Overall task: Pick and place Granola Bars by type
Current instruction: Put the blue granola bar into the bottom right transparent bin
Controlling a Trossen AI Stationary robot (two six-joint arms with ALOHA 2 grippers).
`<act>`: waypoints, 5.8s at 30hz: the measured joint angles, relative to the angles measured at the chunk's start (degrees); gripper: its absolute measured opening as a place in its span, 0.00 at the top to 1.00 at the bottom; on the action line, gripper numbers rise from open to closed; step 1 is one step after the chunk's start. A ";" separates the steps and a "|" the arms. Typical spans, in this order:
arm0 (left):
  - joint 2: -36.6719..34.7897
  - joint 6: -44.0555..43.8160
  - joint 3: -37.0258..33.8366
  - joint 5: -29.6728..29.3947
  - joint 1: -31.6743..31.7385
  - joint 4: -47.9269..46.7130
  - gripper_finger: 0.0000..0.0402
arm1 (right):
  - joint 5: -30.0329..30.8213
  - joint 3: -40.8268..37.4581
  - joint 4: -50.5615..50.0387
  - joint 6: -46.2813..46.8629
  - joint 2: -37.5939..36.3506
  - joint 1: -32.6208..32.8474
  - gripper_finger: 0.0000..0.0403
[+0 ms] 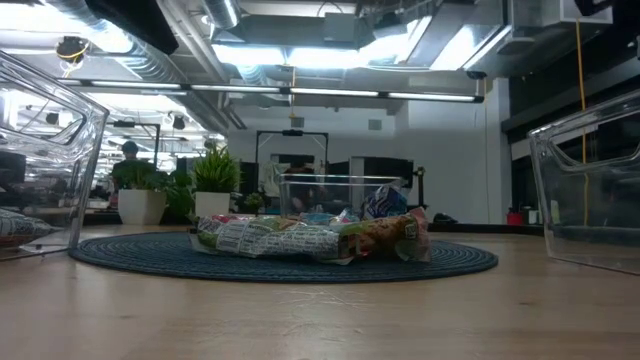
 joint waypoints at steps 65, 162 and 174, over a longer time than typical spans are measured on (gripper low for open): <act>0.00 15.56 0.00 -0.45 0.00 0.12 0.78 | -1.62 -20.98 25.52 16.77 28.42 -0.19 0.98; 0.02 16.60 -0.02 -4.74 0.02 1.83 0.81 | -2.62 18.74 18.04 -23.52 53.75 -20.10 0.46; 0.02 16.59 -0.02 -4.31 0.02 1.86 0.81 | -3.08 18.72 23.81 -27.18 61.22 -20.47 0.46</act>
